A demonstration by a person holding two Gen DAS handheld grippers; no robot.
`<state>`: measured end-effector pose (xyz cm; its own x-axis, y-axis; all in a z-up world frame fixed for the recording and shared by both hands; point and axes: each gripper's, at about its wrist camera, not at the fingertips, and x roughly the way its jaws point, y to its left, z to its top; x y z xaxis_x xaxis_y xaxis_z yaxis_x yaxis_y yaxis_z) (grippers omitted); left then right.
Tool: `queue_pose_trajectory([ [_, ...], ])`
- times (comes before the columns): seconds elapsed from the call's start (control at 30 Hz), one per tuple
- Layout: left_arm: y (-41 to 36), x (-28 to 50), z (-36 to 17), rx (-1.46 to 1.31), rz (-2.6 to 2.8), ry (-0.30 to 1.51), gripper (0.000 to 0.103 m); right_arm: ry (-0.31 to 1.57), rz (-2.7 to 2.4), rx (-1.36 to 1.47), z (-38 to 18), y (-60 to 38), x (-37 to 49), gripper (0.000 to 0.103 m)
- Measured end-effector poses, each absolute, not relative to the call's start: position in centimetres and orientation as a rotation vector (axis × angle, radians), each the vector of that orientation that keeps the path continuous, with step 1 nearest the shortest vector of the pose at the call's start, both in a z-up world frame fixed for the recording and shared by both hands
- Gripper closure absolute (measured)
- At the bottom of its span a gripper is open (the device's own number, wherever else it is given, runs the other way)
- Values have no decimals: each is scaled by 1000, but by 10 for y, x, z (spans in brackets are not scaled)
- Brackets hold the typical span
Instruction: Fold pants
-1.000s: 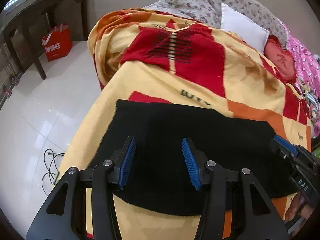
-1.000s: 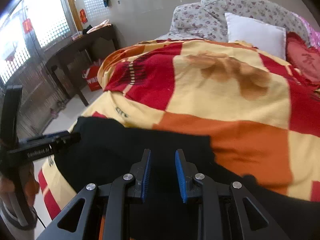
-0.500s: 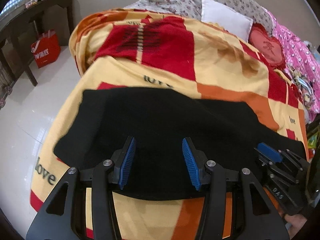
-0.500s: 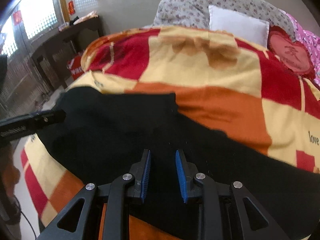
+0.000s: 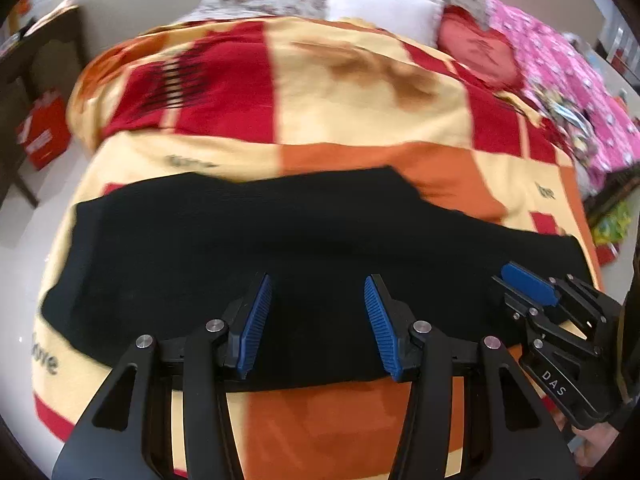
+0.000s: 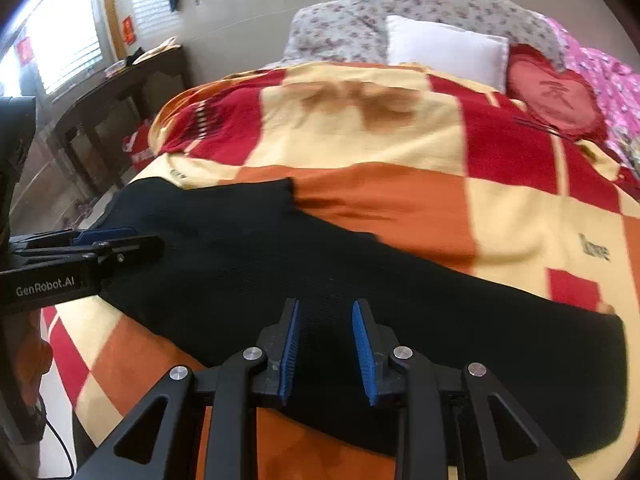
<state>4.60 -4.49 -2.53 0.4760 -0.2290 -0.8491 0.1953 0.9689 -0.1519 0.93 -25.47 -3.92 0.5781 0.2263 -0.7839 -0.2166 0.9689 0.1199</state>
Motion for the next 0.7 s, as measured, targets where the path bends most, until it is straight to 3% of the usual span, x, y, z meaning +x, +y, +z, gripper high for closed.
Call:
queue_pose_trajectory([
  [0.2, -102, 54, -28, 9, -373, 1083, 54, 915, 182, 54, -36, -301, -4, 76],
  [0.27, -122, 58, -30, 24, -418, 1110, 40, 911, 146, 94, -35, -324, -13, 73],
  [0.3, -131, 59, -30, 23, -444, 1119, 39, 908, 129, 109, -34, -334, -18, 71],
  [0.7, -274, 73, -29, 154, -755, 1150, 37, 934, -3, 357, -48, -453, -96, 64],
])
